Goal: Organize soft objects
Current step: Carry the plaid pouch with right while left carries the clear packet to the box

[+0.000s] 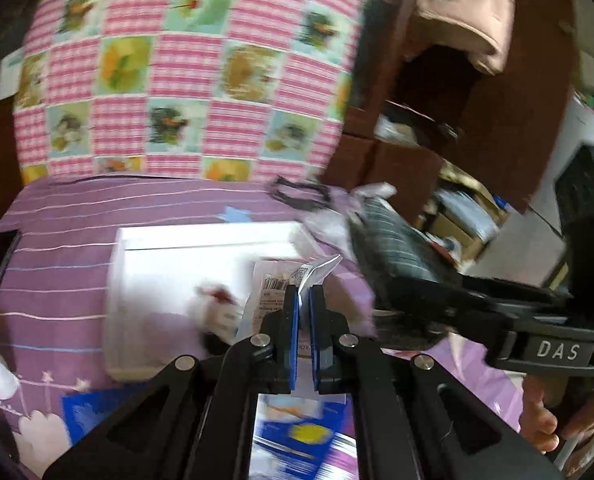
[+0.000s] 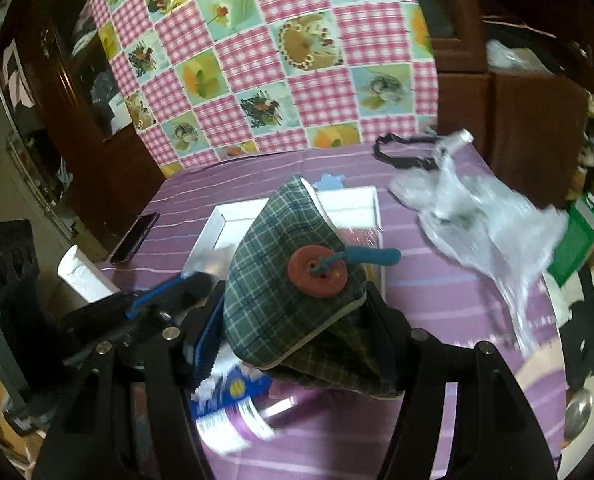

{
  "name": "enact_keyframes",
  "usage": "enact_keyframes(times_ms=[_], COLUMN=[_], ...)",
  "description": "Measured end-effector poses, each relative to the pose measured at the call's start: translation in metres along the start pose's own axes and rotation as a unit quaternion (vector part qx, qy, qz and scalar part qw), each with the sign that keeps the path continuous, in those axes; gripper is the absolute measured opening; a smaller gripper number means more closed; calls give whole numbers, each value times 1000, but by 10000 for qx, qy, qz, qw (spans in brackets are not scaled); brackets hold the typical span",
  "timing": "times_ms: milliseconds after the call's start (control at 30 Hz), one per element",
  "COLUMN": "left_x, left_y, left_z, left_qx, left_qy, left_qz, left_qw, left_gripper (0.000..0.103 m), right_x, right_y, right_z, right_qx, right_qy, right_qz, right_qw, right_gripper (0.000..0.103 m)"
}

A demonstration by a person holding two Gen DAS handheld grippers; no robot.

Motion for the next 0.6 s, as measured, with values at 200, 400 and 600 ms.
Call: enact_keyframes(times_ms=[200, 400, 600], left_x=[12, 43, 74], left_y=[63, 84, 91], left_z=[6, -11, -28], left_qx=[-564, -626, -640], left_qy=[8, 397, 738], left_qz=[362, 625, 823], left_qw=[9978, 9953, 9918], left_gripper=[3, 3, 3], right_x=[42, 97, 136], right_y=[17, 20, 16], right_z=[20, 23, 23], right_qx=[44, 500, 705], right_qy=[183, 489, 788], right_qz=[143, 481, 317], right_qw=[9997, 9964, 9939], right_gripper=[65, 65, 65])
Point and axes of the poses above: each gripper's, at about its wrist camera, not at the fingertips, and x roughly the way its jaws point, y to its left, z to its top, the point moved 2 cm from there along x, roughly the way its jaws point, and after that the axes turned 10 degrees about x, right-handed, at the moved point
